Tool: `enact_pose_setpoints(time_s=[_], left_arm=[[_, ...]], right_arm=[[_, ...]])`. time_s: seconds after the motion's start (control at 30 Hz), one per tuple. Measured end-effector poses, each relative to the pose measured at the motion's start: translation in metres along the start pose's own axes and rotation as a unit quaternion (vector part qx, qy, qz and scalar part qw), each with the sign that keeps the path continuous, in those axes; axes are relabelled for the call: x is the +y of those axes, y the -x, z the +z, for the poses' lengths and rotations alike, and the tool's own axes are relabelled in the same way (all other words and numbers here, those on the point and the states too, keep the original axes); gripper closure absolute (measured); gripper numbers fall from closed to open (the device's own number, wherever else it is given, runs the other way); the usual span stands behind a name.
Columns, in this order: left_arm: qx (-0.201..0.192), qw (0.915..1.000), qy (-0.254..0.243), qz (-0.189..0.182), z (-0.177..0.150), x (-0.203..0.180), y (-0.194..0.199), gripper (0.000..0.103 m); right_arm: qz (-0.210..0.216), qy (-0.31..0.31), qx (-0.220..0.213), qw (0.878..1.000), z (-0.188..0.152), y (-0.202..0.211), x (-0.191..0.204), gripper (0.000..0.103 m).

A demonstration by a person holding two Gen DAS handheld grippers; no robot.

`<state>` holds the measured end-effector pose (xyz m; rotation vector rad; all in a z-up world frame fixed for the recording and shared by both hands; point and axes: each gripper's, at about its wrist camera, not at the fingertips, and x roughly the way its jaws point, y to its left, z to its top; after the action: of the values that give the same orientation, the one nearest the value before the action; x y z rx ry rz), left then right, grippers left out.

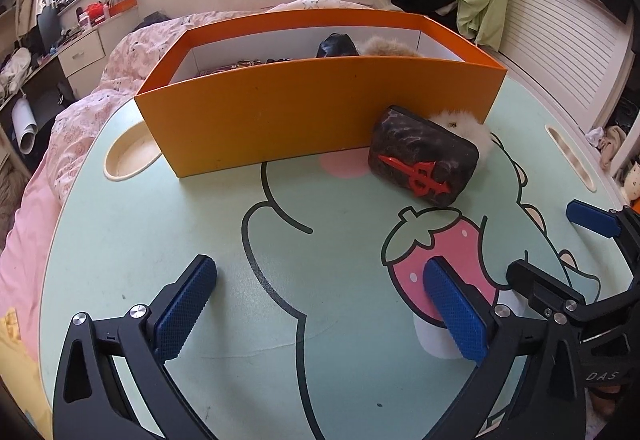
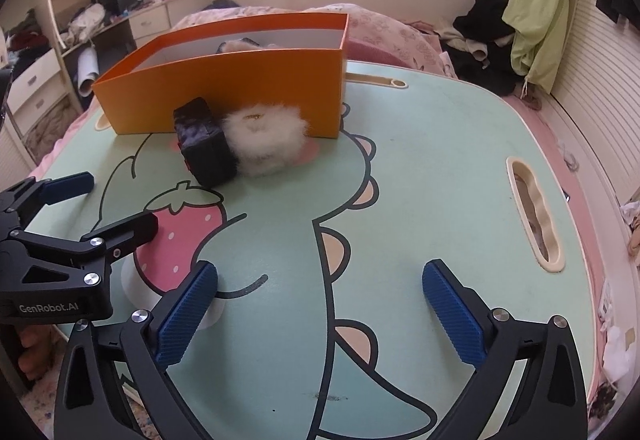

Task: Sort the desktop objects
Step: 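Withdraw both tools and move toward the patterned pouch and white pom-pom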

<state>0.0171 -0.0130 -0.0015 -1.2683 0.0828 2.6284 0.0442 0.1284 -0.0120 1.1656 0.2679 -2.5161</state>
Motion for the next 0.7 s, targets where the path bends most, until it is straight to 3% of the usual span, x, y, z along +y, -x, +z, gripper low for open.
enact_pose_setpoints(time_s=[0.6,0.7], left_arm=[[0.004,1.0000,0.002,0.000,0.0021,0.0006,0.0003,0.000],[0.002,0.9996,0.010,-0.028,0.0072,0.0011,0.0028,0.000]], right_arm=[[-0.005,-0.008,-0.006,1.000,-0.0010,0.0023,-0.0013,0.000],[-0.005,-0.009,-0.012,1.000,-0.0029,0.0039,-0.0023,0.000]])
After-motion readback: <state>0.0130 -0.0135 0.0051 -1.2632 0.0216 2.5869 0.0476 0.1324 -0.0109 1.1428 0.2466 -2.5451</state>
